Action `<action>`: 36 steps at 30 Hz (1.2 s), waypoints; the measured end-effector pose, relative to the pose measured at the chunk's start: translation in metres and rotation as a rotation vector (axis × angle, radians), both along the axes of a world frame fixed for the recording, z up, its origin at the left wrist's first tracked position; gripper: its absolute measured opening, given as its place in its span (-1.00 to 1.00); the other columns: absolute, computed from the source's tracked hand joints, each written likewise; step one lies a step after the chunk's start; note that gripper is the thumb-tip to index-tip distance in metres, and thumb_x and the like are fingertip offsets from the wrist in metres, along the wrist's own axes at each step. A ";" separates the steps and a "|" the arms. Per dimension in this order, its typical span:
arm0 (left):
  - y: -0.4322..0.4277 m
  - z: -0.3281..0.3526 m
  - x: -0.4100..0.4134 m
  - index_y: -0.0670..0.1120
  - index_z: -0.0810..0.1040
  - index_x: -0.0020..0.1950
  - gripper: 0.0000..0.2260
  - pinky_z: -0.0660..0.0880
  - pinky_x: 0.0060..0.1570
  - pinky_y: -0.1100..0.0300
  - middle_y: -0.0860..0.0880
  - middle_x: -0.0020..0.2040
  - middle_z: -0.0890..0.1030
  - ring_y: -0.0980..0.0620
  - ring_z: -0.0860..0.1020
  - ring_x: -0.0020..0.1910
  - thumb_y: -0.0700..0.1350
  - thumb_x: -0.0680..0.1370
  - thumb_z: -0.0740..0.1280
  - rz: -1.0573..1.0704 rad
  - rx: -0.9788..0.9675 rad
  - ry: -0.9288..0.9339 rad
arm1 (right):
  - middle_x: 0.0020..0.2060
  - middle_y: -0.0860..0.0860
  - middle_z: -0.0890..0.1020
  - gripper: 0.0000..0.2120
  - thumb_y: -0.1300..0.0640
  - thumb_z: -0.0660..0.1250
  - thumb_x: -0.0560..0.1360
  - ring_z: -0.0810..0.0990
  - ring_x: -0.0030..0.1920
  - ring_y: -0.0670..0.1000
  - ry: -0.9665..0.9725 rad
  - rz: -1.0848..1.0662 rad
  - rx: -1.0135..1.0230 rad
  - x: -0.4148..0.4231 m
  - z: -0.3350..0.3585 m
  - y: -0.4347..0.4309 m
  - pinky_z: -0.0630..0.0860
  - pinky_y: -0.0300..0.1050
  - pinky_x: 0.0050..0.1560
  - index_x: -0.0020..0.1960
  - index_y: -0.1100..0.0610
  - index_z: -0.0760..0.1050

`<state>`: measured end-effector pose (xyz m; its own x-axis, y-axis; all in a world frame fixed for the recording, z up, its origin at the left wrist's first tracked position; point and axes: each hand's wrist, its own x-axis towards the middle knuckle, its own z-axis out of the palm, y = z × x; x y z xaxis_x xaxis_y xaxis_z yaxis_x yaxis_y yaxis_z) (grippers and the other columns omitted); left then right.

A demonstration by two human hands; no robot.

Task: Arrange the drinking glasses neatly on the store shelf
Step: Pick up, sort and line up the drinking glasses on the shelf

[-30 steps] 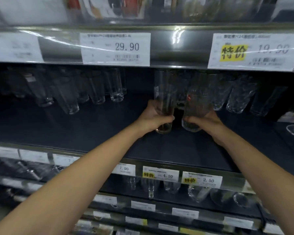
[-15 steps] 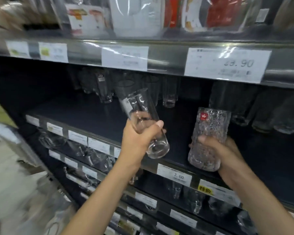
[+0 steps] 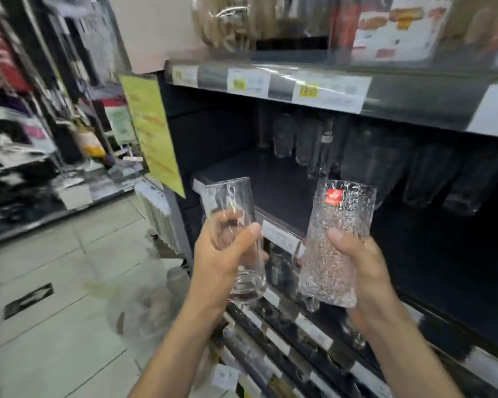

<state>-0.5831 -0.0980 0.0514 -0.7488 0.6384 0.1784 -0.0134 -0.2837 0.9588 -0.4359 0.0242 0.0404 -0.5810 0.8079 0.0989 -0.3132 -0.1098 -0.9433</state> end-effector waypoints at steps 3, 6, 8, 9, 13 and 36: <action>-0.012 0.003 -0.046 -0.03 0.50 0.18 -0.44 0.58 0.00 -0.33 -0.20 -0.08 0.68 -0.20 0.66 -0.27 0.15 0.26 0.52 0.033 -0.028 -0.020 | 0.04 0.12 0.70 -0.27 -0.16 0.57 0.15 0.67 0.08 0.23 -0.014 0.003 0.002 -0.049 0.003 -0.010 0.54 0.32 0.19 0.26 0.07 0.55; -0.017 0.005 -0.091 -0.05 0.45 0.27 -0.35 0.59 0.00 -0.30 -0.18 -0.05 0.70 -0.20 0.67 -0.25 0.17 0.26 0.52 0.006 -0.062 -0.008 | 0.08 0.13 0.69 -0.29 -0.17 0.57 0.16 0.67 0.10 0.22 -0.016 -0.023 0.007 -0.089 0.004 -0.016 0.53 0.33 0.20 0.26 0.05 0.55; -0.017 0.006 -0.116 -0.04 0.46 0.24 -0.41 0.61 -0.03 -0.26 -0.18 -0.06 0.70 -0.18 0.68 -0.27 0.13 0.30 0.52 -0.029 -0.082 0.012 | 0.09 0.13 0.68 -0.35 -0.15 0.52 0.21 0.66 0.11 0.22 -0.020 -0.040 0.009 -0.109 0.004 -0.015 0.53 0.34 0.20 0.25 0.02 0.55; -0.015 0.007 -0.128 -0.03 0.47 0.23 -0.48 0.63 -0.05 -0.23 -0.18 -0.07 0.69 -0.17 0.67 -0.29 0.09 0.34 0.51 -0.050 -0.081 0.019 | 0.10 0.12 0.68 -0.37 -0.16 0.52 0.21 0.66 0.11 0.22 -0.022 -0.042 0.011 -0.117 0.004 -0.014 0.53 0.33 0.20 0.24 -0.01 0.55; -0.001 0.006 -0.165 -0.03 0.48 0.23 -0.45 0.65 -0.09 -0.07 -0.19 -0.06 0.68 -0.16 0.68 -0.28 0.10 0.31 0.51 -0.121 -0.070 0.028 | 0.10 0.09 0.69 -0.39 -0.17 0.51 0.21 0.67 0.11 0.19 -0.044 -0.087 0.038 -0.142 0.009 -0.007 0.53 0.32 0.21 0.23 -0.07 0.55; 0.142 -0.009 -0.247 -0.23 0.47 0.17 -0.38 0.60 -0.23 -0.01 -0.23 -0.20 0.66 -0.15 0.66 -0.30 0.13 0.30 0.50 -0.662 -0.110 -0.011 | 0.35 -0.04 0.53 0.06 -0.28 0.60 0.03 0.53 0.30 0.08 -0.042 -0.689 -0.111 -0.186 -0.006 0.031 0.39 0.21 0.35 0.46 -0.08 0.34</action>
<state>-0.8306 0.0435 0.0423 -0.1947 0.9776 0.0805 -0.1603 -0.1126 0.9806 -0.6217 0.0557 0.0345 0.0662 0.9977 -0.0166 -0.3092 0.0047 -0.9510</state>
